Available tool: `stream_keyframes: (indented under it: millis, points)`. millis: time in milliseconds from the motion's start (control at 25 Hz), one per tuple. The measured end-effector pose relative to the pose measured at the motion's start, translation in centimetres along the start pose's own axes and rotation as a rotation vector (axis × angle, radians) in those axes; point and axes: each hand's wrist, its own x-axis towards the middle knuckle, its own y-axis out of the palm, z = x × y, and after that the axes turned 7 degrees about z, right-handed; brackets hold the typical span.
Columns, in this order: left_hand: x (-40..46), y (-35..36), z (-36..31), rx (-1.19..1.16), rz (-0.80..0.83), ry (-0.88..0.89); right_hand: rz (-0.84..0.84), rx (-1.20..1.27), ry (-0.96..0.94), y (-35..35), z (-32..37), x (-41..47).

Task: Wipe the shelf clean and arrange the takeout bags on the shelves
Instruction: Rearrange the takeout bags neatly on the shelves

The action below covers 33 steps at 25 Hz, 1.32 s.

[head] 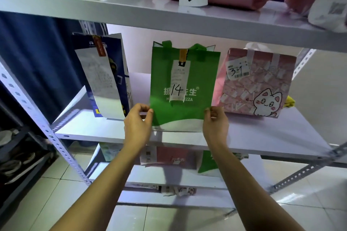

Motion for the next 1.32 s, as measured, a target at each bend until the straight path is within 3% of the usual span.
stream_keyframes:
  millis: [240, 440, 560, 640, 800, 920, 1000, 1200, 1320]
  points:
    - [3.2, 1.7, -0.9, -0.013, 0.006, -0.056, 0.07, -0.131, 0.115, 1.1, 0.5, 2.6]
    - [3.8, 2.2, -1.2, 0.003, 0.046, -0.059, 0.139, -0.088, 0.139, -0.7, -0.1, 3.7]
    - [2.1, 2.7, -2.4, 0.024, -0.135, 0.067, 0.057, -0.069, 0.117, -4.1, -1.5, 4.5]
    - [0.8, 4.2, -4.4, 0.037, -0.171, 0.216, -0.059, -0.004, 0.101, -7.5, -2.6, 5.8]
    - [-1.3, 10.2, -9.4, -0.004, 0.097, 0.336, -0.318, 0.046, 0.036, -14.0, -4.9, 9.3]
    - [-2.2, 16.3, -11.2, 0.029, 0.373, 0.228, -0.385, 0.037, 0.078, -17.8, -7.2, 11.8]
    - [-2.2, 19.6, -12.0, -0.009, 0.442, 0.112, -0.312, -0.01, 0.12, -19.8, -8.9, 13.2]
    - [-0.2, 24.0, -12.2, 0.114, 0.383, -0.071, -0.006, 0.023, 0.138, -21.8, -12.4, 15.0]
    - [-0.4, 24.6, -12.1, 0.055, 0.374, -0.156, 0.106, 0.078, 0.143, -22.4, -13.2, 15.2]
